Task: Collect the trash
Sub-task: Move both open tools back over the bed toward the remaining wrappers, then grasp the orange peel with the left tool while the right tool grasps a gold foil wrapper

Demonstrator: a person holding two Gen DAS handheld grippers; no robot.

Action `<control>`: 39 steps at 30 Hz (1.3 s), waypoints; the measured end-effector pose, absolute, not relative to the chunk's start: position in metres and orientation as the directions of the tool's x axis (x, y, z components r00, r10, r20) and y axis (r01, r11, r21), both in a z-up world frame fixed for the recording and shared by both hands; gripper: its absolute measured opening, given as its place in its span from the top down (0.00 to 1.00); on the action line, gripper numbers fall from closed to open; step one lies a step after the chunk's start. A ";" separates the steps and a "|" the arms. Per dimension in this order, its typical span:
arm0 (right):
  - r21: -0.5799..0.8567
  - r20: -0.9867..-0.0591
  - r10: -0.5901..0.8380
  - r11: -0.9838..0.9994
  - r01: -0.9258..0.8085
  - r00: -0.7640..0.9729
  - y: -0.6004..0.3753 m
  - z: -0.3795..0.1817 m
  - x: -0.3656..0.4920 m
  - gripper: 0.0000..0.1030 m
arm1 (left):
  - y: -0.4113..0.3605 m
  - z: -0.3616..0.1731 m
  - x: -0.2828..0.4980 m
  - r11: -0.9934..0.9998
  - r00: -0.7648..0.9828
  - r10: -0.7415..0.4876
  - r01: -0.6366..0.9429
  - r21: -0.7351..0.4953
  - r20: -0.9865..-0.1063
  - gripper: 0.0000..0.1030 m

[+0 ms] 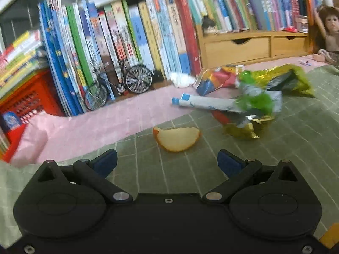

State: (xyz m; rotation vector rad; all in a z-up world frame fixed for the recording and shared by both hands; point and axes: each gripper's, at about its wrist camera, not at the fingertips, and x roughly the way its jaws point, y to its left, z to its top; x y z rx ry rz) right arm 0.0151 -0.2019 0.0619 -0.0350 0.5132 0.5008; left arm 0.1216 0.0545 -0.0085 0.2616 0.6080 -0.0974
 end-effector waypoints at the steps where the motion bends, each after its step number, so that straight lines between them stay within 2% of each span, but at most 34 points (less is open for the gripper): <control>1: 0.102 -0.486 0.452 0.879 -0.465 0.748 -0.199 0.060 0.021 0.00 | 0.056 -0.013 0.130 0.965 0.808 -0.017 0.167 0.201 -0.589 0.02; 3: 0.153 -0.495 0.466 0.878 -0.454 0.734 -0.196 0.057 0.038 0.07 | 0.061 -0.014 0.142 0.974 0.797 -0.040 0.165 0.153 -0.603 0.02; 4: 0.184 -0.498 0.473 0.877 -0.445 0.727 -0.197 0.055 0.045 0.13 | 0.063 -0.013 0.143 0.977 0.802 -0.049 0.163 0.140 -0.595 0.02; 6: 0.236 -0.511 0.482 0.875 -0.423 0.712 -0.195 0.049 0.064 0.18 | 0.064 -0.011 0.145 0.973 0.817 -0.056 0.172 0.150 -0.574 0.02; 8: 0.237 -0.531 0.470 0.881 -0.409 0.705 -0.188 0.043 0.080 0.26 | 0.063 -0.012 0.148 0.966 0.816 -0.061 0.193 0.172 -0.575 0.08; 13: 0.155 -0.576 0.442 0.885 -0.439 0.688 -0.159 0.026 0.105 0.29 | 0.067 -0.010 0.150 0.967 0.795 -0.118 0.228 0.114 -0.596 0.23; 26: 0.099 -0.589 0.397 0.900 -0.426 0.703 -0.142 0.005 0.141 0.29 | 0.086 -0.010 0.162 0.963 0.748 -0.235 0.264 -0.046 -0.621 0.29; 28: 0.109 -0.587 0.408 0.896 -0.432 0.699 -0.140 0.001 0.142 0.34 | 0.086 -0.010 0.163 0.964 0.748 -0.231 0.264 -0.040 -0.622 0.30; 30: 0.106 -0.581 0.407 0.897 -0.430 0.705 -0.139 0.001 0.142 0.45 | 0.085 -0.011 0.163 0.963 0.747 -0.228 0.268 -0.031 -0.624 0.30; 31: 0.104 -0.567 0.409 0.897 -0.430 0.715 -0.140 0.002 0.140 0.53 | 0.084 -0.010 0.164 0.964 0.750 -0.222 0.266 -0.023 -0.623 0.35; 32: 0.101 -0.558 0.409 0.897 -0.430 0.722 -0.141 0.004 0.139 0.54 | 0.083 -0.010 0.164 0.965 0.755 -0.214 0.261 -0.015 -0.620 0.49; 33: 0.098 -0.553 0.409 0.897 -0.431 0.726 -0.141 0.005 0.139 0.54 | 0.082 -0.010 0.163 0.967 0.762 -0.202 0.253 -0.005 -0.616 0.53; 35: 0.101 -0.550 0.418 0.893 -0.438 0.723 -0.143 0.005 0.138 0.58 | 0.083 -0.010 0.163 0.967 0.762 -0.206 0.253 -0.010 -0.614 0.54; 39: 0.126 -0.533 0.439 0.887 -0.445 0.723 -0.148 0.006 0.137 0.58 | 0.085 -0.009 0.162 0.968 0.765 -0.211 0.250 -0.021 -0.608 0.56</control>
